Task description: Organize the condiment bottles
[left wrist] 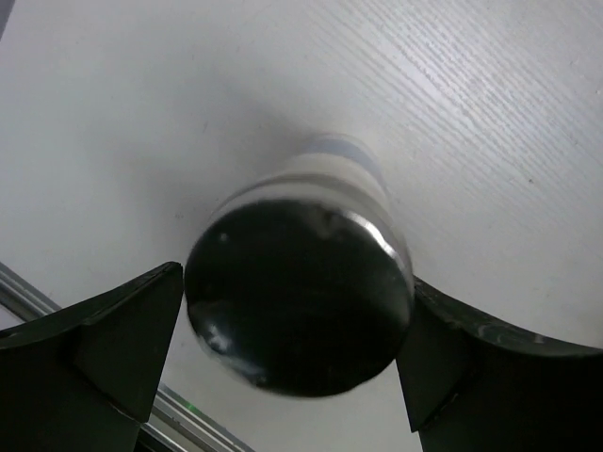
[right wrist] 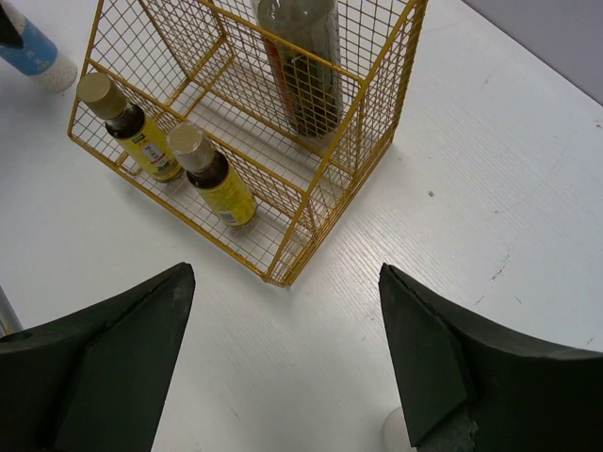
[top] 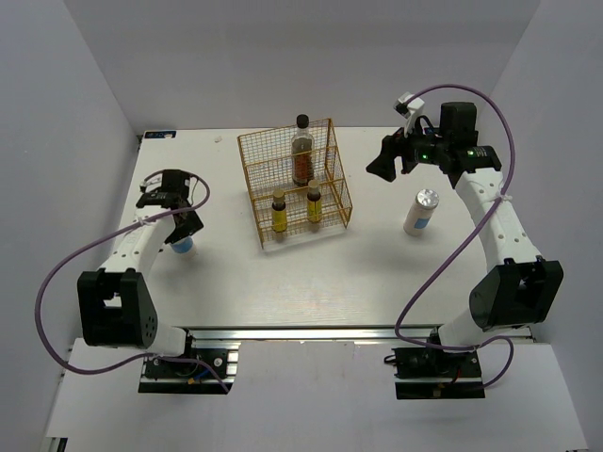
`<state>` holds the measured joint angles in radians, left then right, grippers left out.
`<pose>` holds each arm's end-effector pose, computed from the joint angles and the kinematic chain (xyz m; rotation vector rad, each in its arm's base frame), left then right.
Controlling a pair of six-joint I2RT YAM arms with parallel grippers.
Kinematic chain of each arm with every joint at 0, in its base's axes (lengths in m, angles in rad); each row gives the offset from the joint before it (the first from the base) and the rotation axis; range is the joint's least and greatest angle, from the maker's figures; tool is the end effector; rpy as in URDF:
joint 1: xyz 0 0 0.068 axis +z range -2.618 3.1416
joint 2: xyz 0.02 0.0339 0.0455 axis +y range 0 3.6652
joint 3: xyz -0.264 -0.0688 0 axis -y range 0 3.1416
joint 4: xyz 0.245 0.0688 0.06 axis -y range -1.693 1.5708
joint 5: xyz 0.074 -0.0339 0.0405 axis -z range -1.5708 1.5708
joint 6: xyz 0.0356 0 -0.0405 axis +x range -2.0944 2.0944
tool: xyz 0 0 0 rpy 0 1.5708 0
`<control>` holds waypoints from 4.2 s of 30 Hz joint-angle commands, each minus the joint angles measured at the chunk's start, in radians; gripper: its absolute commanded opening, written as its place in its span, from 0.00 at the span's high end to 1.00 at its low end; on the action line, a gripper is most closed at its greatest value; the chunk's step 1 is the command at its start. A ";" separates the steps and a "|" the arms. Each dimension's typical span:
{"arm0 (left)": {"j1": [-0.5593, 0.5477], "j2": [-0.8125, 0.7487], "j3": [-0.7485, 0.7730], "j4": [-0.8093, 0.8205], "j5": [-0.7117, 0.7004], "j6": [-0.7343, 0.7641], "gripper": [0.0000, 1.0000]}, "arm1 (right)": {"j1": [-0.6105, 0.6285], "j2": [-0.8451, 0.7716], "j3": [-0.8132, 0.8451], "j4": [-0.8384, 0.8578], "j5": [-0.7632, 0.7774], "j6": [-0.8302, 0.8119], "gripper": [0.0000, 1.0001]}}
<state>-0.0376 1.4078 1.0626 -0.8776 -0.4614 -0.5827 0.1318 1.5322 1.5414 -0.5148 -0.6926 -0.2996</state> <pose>0.2645 0.0059 0.2480 -0.8153 2.5122 0.4487 0.3370 0.0676 0.3904 -0.8264 1.8248 0.6077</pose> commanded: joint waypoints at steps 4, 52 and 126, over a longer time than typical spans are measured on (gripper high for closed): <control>0.030 0.049 0.082 0.107 0.015 0.081 0.04 | -0.008 -0.024 0.013 0.025 -0.024 -0.003 0.16; -0.304 0.177 0.910 0.026 0.454 0.165 1.00 | -0.009 -0.038 -0.023 0.062 -0.044 0.042 0.98; -0.479 0.531 0.910 -0.012 0.130 0.267 0.17 | -0.009 -0.056 -0.063 0.062 -0.016 0.022 0.60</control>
<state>-0.5152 1.9800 1.9606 -0.9123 -0.3130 -0.3115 0.1265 1.5120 1.4754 -0.4698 -0.7059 -0.2653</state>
